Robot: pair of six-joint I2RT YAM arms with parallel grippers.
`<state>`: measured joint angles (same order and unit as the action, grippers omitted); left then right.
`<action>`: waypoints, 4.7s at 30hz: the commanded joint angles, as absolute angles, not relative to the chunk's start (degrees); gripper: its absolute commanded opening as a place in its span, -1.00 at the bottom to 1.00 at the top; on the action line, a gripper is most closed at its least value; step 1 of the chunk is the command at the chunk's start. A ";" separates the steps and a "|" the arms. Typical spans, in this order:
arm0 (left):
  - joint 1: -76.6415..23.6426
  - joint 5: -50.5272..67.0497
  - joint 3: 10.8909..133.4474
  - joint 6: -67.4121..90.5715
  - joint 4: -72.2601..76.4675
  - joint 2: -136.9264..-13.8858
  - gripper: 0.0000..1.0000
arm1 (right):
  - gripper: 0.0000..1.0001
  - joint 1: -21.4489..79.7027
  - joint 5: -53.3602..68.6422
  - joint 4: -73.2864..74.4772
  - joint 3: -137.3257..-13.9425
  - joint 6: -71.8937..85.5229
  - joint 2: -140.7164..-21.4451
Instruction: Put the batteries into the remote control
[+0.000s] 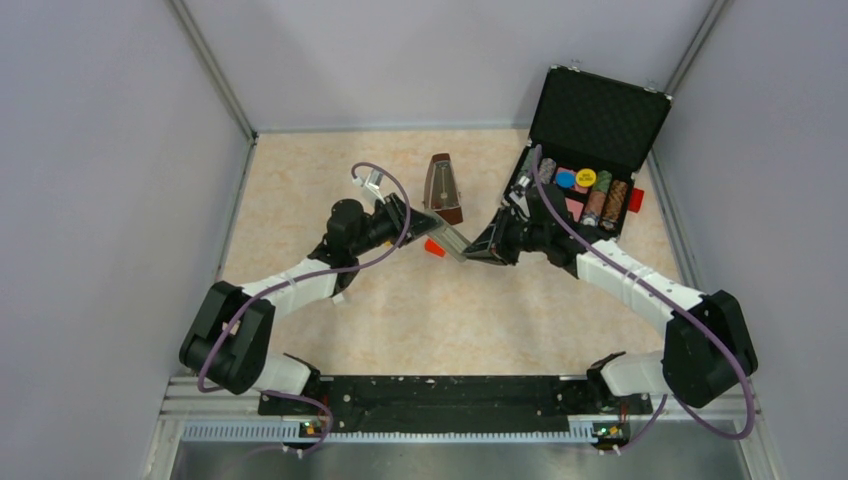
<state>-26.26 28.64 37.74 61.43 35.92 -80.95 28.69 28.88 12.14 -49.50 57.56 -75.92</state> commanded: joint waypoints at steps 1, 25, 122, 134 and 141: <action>-28.40 34.44 40.64 66.68 44.62 -77.14 -1.00 | -0.60 28.54 23.26 14.64 -51.69 55.49 -76.84; -28.45 33.86 40.98 63.17 41.65 -77.25 -1.00 | -0.70 28.52 24.51 15.35 -52.65 53.27 -77.61; -29.98 11.02 13.60 58.53 50.82 -87.99 -0.13 | 0.27 22.27 -32.19 24.37 -65.59 41.50 -105.11; -30.04 6.68 10.90 58.59 47.91 -84.83 0.30 | 0.05 22.24 -30.18 26.98 -60.89 43.03 -103.97; -29.99 0.61 11.88 57.13 34.06 -75.92 0.37 | -0.26 22.26 -22.52 26.68 -54.90 39.34 -98.90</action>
